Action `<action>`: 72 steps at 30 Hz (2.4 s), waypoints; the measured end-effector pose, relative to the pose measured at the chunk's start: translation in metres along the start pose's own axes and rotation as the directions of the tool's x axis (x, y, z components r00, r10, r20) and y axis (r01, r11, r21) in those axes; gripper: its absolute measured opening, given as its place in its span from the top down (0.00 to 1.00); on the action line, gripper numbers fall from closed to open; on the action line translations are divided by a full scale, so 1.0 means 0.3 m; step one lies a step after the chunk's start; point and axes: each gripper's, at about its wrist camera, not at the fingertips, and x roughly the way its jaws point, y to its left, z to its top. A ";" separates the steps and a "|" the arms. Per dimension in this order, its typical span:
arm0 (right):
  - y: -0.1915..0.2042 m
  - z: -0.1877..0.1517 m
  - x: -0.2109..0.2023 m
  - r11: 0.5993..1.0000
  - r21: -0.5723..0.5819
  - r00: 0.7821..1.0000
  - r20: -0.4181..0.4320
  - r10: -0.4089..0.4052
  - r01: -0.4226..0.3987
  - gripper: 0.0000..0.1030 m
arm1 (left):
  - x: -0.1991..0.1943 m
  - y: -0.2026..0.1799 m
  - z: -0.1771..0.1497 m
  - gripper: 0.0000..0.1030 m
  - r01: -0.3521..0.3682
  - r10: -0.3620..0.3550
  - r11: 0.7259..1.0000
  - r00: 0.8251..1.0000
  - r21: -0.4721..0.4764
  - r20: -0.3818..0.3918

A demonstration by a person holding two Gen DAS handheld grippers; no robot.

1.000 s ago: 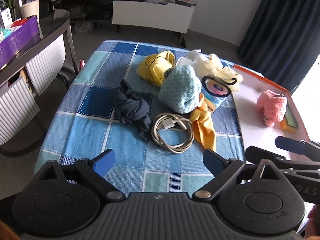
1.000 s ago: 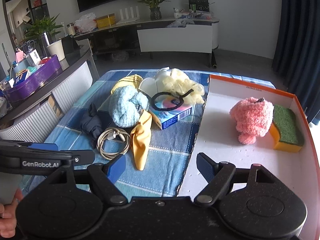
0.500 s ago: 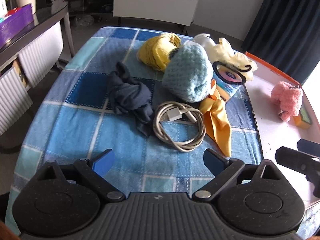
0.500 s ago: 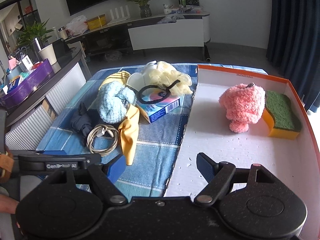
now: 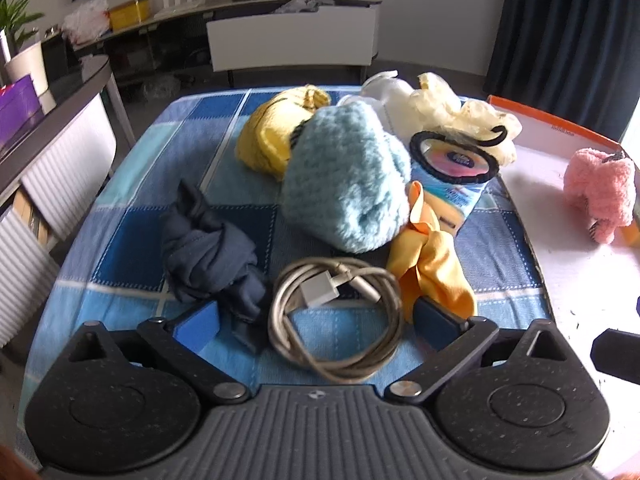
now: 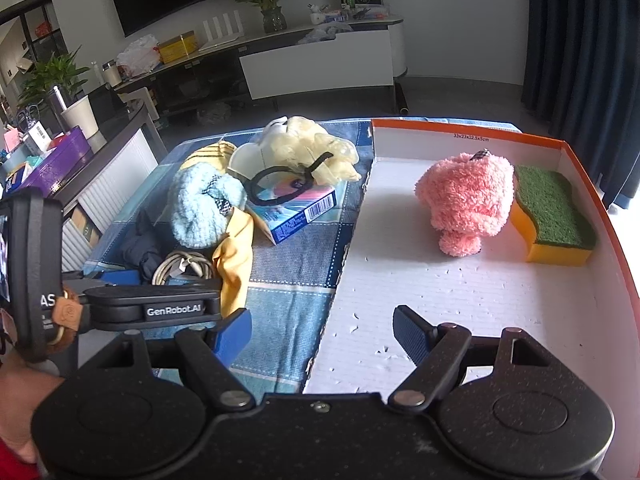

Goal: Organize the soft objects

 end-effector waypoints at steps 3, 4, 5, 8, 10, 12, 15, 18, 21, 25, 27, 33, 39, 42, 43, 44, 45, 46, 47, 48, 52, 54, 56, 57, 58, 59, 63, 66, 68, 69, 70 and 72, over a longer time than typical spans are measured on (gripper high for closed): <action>-0.004 0.001 -0.001 1.000 0.003 1.000 0.001 -0.004 0.004 0.11 | 0.001 -0.004 -0.005 0.12 0.004 -0.004 1.000 1.000 0.010 0.023; -0.006 0.002 -0.002 1.000 0.006 1.000 0.002 -0.003 0.003 0.11 | -0.005 -0.003 -0.011 0.24 0.005 -0.005 1.000 0.999 0.015 0.034; -0.007 0.003 -0.002 1.000 0.009 1.000 0.002 -0.003 0.003 0.11 | -0.017 -0.003 -0.018 0.29 0.015 -0.016 0.999 0.998 0.031 0.054; -0.004 0.006 -0.001 1.000 0.008 1.000 0.003 -0.003 0.003 0.11 | -0.048 0.002 -0.034 0.30 0.041 -0.045 0.998 0.997 0.056 0.066; 0.002 0.006 -0.002 1.000 0.003 1.000 0.003 -0.002 0.002 0.11 | -0.065 0.022 -0.050 0.30 0.066 -0.068 0.997 0.995 0.036 0.067; 0.009 0.006 -0.004 1.000 -0.002 1.000 0.002 0.001 -0.001 0.11 | -0.094 0.048 -0.067 0.30 0.086 -0.085 0.996 0.994 0.000 0.067; 0.019 0.009 -0.007 1.000 -0.006 1.000 0.002 0.005 -0.005 0.11 | -0.146 0.076 -0.093 0.30 0.117 -0.116 0.993 0.989 -0.009 0.090; 0.036 0.009 -0.008 1.000 -0.018 1.000 -0.001 0.013 -0.013 0.11 | -0.185 0.094 -0.114 0.30 0.147 -0.146 0.989 0.984 -0.008 0.104; 0.058 0.011 -0.004 0.999 -0.035 1.000 -0.007 0.027 -0.028 0.11 | -0.225 0.111 -0.146 0.30 0.165 -0.165 0.986 0.979 0.014 0.123; 0.092 0.013 0.002 0.998 -0.053 0.999 -0.013 0.042 -0.043 0.11 | -0.244 0.127 -0.171 0.29 0.201 -0.204 0.979 0.971 0.039 0.123; 0.108 0.013 0.003 0.997 -0.066 0.999 -0.017 0.046 -0.047 0.11 | -0.239 0.129 -0.179 0.30 0.212 -0.217 0.976 0.969 0.056 0.114; 0.144 0.012 -0.002 0.993 -0.097 0.997 -0.026 0.071 -0.074 0.11 | -0.237 0.144 -0.197 0.06 0.242 -0.246 0.968 0.966 0.060 0.079; 0.208 -0.013 0.009 0.983 -0.129 0.991 -0.053 0.127 -0.133 0.11 | -0.272 0.210 -0.171 0.06 0.193 -0.184 0.980 0.970 -0.043 0.162; 0.273 -0.046 0.023 0.968 -0.171 0.982 -0.089 0.168 -0.182 0.11 | -0.221 0.241 -0.131 0.06 0.154 -0.140 0.982 0.982 -0.110 0.128; 0.296 -0.059 0.025 0.962 -0.187 0.978 -0.100 0.183 -0.199 0.11 | -0.203 0.244 -0.120 0.06 0.148 -0.134 0.981 0.985 -0.122 0.111; 0.316 -0.073 0.027 0.954 -0.202 0.973 -0.111 0.201 -0.220 0.11 | -0.182 0.246 -0.108 0.07 0.142 -0.130 0.981 0.987 -0.133 0.096; 0.339 -0.089 0.028 0.944 -0.222 0.968 -0.121 0.220 -0.243 0.11 | -0.165 0.250 -0.102 0.10 0.143 -0.132 0.980 0.988 -0.139 0.083; 0.357 -0.100 0.026 0.937 -0.238 0.965 -0.127 0.230 -0.255 0.10 | -0.139 0.247 -0.090 0.18 0.146 -0.139 0.980 0.989 -0.137 0.058; 0.375 -0.111 0.028 0.929 -0.254 0.962 -0.133 0.240 -0.267 0.10 | -0.126 0.244 -0.090 0.29 0.146 -0.141 0.981 0.989 -0.130 0.044; 0.392 -0.121 0.032 0.922 -0.267 0.958 -0.141 0.250 -0.280 0.10 | -0.111 0.238 -0.086 0.37 0.149 -0.147 0.982 0.989 -0.115 0.033; 0.439 -0.139 0.065 0.914 -0.306 0.961 -0.151 0.230 -0.267 0.10 | -0.113 0.253 -0.084 0.52 0.140 -0.136 0.986 0.990 -0.088 0.048; 0.452 -0.139 0.088 0.911 -0.313 0.960 -0.159 0.228 -0.268 0.10 | -0.132 0.290 -0.090 0.52 0.144 -0.138 0.981 0.989 -0.128 0.056; 0.465 -0.139 0.116 0.912 -0.320 0.962 -0.168 0.213 -0.258 0.10 | -0.149 0.306 -0.094 0.52 0.125 -0.117 0.984 0.991 -0.130 0.064; 0.472 -0.139 0.132 0.912 -0.323 0.964 -0.173 0.204 -0.251 0.09 | -0.155 0.316 -0.094 0.52 0.129 -0.122 0.982 0.991 -0.140 0.060; 0.482 -0.140 0.137 0.910 -0.339 0.967 -0.160 0.196 -0.240 0.09 | -0.161 0.324 -0.095 0.52 0.127 -0.120 0.980 0.991 -0.150 0.055; 0.492 -0.139 0.145 0.907 -0.350 0.969 -0.160 0.190 -0.235 0.09 | -0.166 0.327 -0.094 0.52 0.119 -0.112 0.981 0.992 -0.155 0.051; 0.501 -0.137 0.144 0.906 -0.367 0.976 -0.132 0.173 -0.210 0.21 | -0.186 0.333 -0.093 0.52 0.097 -0.090 0.983 0.995 -0.159 0.049; 0.472 -0.135 0.125 0.922 -0.334 0.980 -0.106 0.168 -0.195 0.21 | -0.202 0.342 -0.093 0.52 0.095 -0.087 0.980 0.995 -0.173 0.055; 0.446 -0.127 0.097 0.931 -0.317 0.983 -0.083 0.166 -0.184 0.21 | -0.215 0.341 -0.091 0.52 0.104 -0.095 0.978 0.994 -0.180 0.060; 0.434 -0.119 0.081 0.934 -0.308 0.984 -0.069 0.167 -0.180 0.21 | -0.223 0.339 -0.089 0.52 0.106 -0.096 0.978 0.993 -0.179 0.064; 0.421 -0.111 0.064 0.938 -0.301 0.985 -0.053 0.165 -0.173 0.21 | -0.230 0.333 -0.086 0.52 0.109 -0.098 0.979 0.993 -0.175 0.070; 0.396 -0.094 0.033 0.943 -0.291 0.987 -0.028 0.160 -0.161 0.21 | -0.249 0.319 -0.078 0.52 0.120 -0.107 0.979 0.991 -0.164 0.083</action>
